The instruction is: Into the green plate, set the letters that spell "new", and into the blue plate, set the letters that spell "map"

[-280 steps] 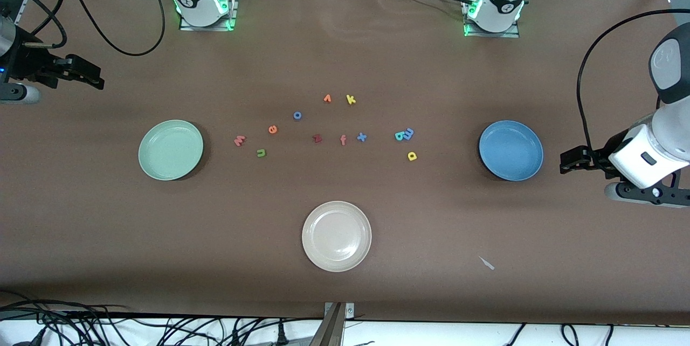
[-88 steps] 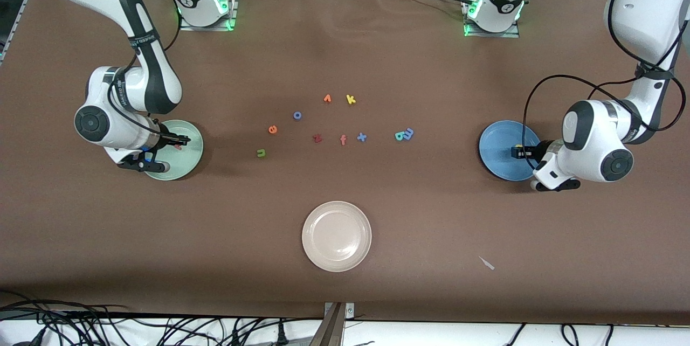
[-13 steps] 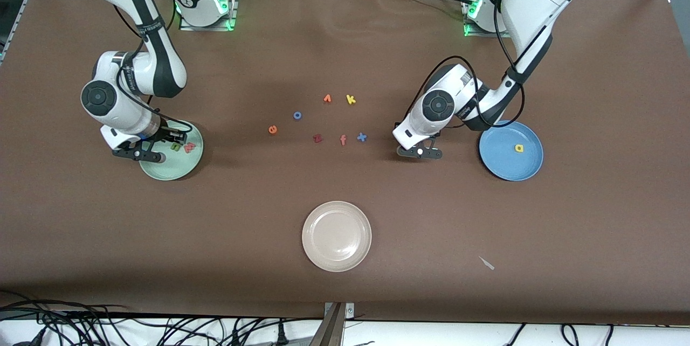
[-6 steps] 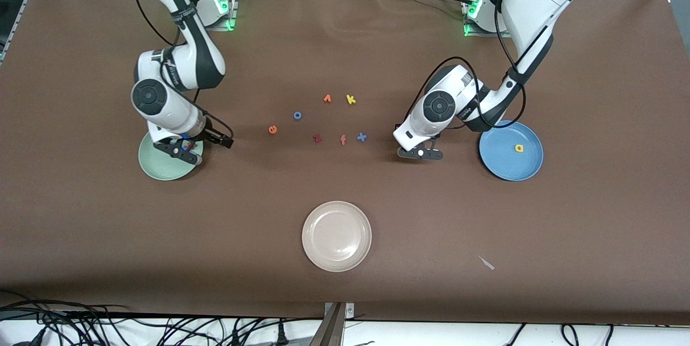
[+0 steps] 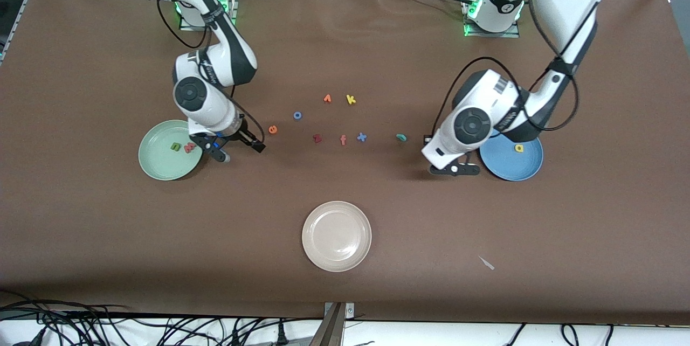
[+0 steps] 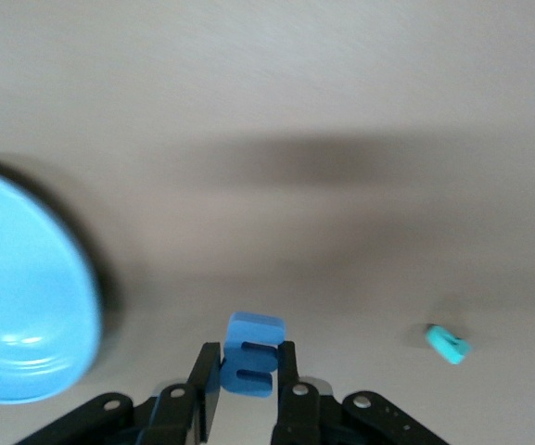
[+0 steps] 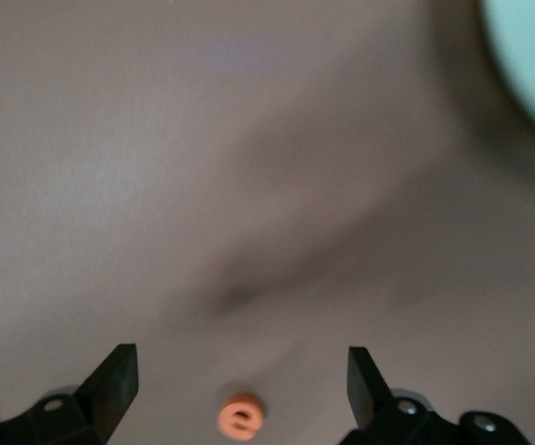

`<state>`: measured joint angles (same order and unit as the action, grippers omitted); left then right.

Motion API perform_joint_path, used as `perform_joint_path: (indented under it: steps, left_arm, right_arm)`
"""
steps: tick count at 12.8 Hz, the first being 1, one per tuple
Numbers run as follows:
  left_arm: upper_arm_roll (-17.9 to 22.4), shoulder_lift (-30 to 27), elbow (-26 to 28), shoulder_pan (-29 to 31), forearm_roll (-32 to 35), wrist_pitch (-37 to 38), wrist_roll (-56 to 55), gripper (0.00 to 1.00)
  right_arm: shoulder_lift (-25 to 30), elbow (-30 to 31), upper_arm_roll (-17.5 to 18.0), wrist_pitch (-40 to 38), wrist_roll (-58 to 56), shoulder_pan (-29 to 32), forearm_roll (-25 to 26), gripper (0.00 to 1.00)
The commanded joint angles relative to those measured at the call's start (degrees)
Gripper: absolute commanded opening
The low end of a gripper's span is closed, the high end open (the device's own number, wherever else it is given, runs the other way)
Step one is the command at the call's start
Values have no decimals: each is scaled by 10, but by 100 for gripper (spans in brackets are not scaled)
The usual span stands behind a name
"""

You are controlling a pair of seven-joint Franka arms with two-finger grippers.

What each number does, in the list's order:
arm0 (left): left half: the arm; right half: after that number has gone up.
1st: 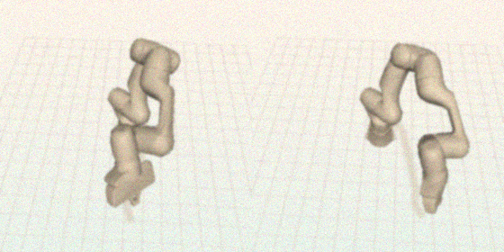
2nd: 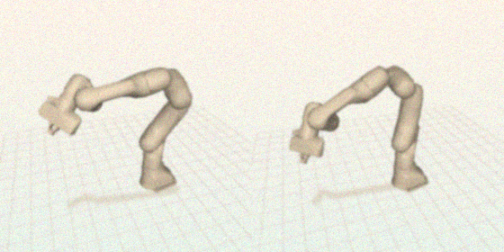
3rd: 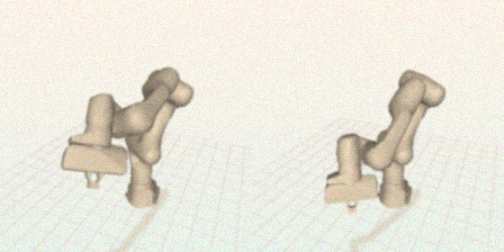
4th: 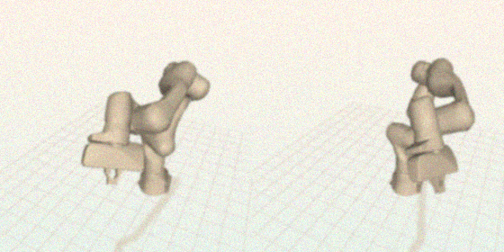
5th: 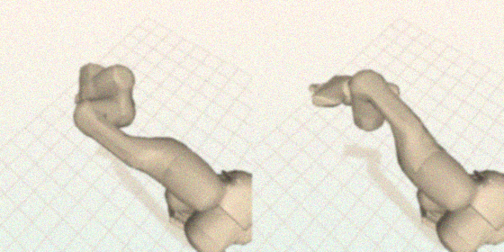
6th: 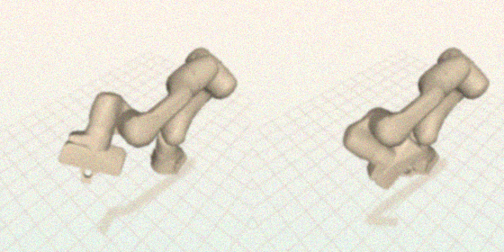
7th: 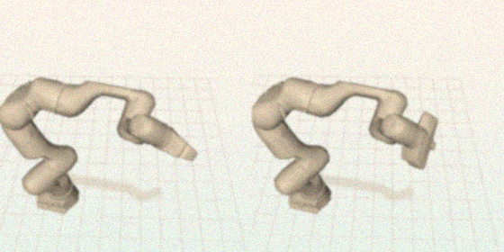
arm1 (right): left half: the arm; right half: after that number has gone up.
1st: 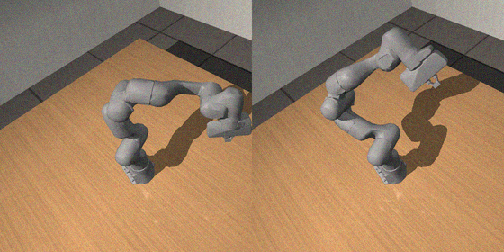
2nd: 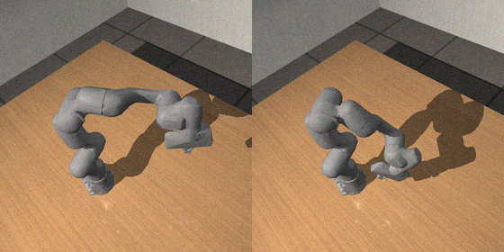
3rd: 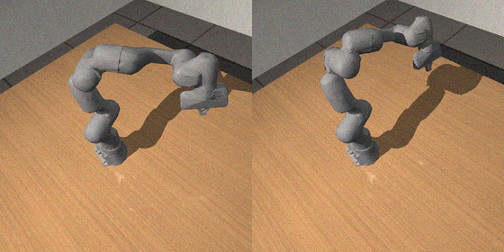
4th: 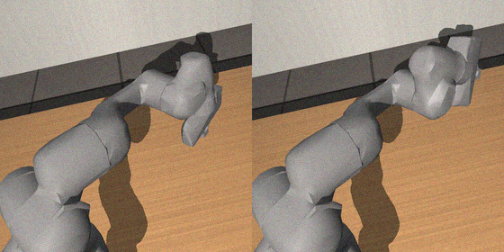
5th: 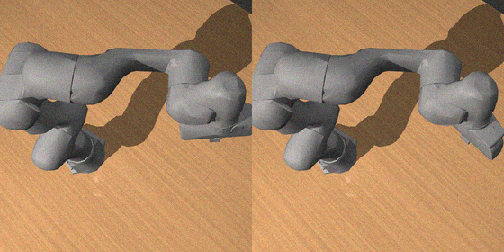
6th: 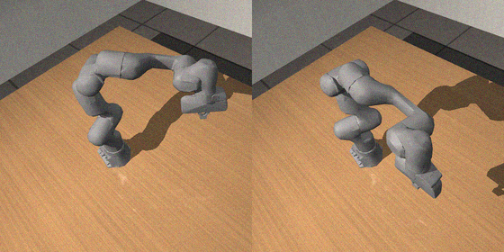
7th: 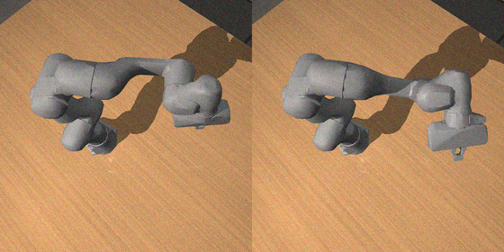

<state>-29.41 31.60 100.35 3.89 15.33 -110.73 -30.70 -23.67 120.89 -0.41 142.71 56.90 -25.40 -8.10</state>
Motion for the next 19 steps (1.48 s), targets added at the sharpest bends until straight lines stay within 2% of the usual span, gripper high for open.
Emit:
perform_joint_path:
  steps: [1, 4, 6, 8, 10, 11, 12, 13, 15, 16, 19]
  left_arm:
    - [-5, -21, -2, 60, -14, 54, 83, 2]
    - [-3, -21, 10, 129, -13, 71, 163, 2]
    - [-3, 9, 20, 172, -7, 60, 191, 2]
    - [0, 30, 40, 182, -2, 27, 192, 3]
    - [8, 35, 77, 198, 7, -20, 193, 9]
    - [8, 35, 81, 204, 14, -23, 194, 22]
    - [7, 32, 80, 205, 14, -22, 201, 64]
    - [6, 28, 77, 207, 13, -19, 204, 100]
    - [-4, -1, 73, 205, 3, -14, 196, 100]
    - [-23, -19, 71, 205, -2, -2, 181, 100]
    - [-69, -27, 54, 198, -76, 3, 48, 100]
  right_arm:
    - [-14, -9, 8, 8, 49, -20, -9, 100]
    - [-23, -6, 8, 7, 76, -41, -9, 100]
    - [-26, 0, 8, 9, 75, -42, -9, 100]
    - [-27, 3, 8, 10, 74, -42, -9, 99]
    - [-26, 15, 8, 23, 74, -42, -8, 98]
    - [-26, 22, 8, 34, 74, -43, -8, 95]
    - [-24, 31, 8, 43, 73, -43, -8, 94]
    - [-23, 37, 8, 52, 71, -43, -8, 90]
    - [-24, 42, 9, 60, 71, -43, -8, 83]
    - [-24, 42, 9, 60, 71, -43, -8, 79]
    - [-25, 42, 16, 59, 73, -44, -8, 71]
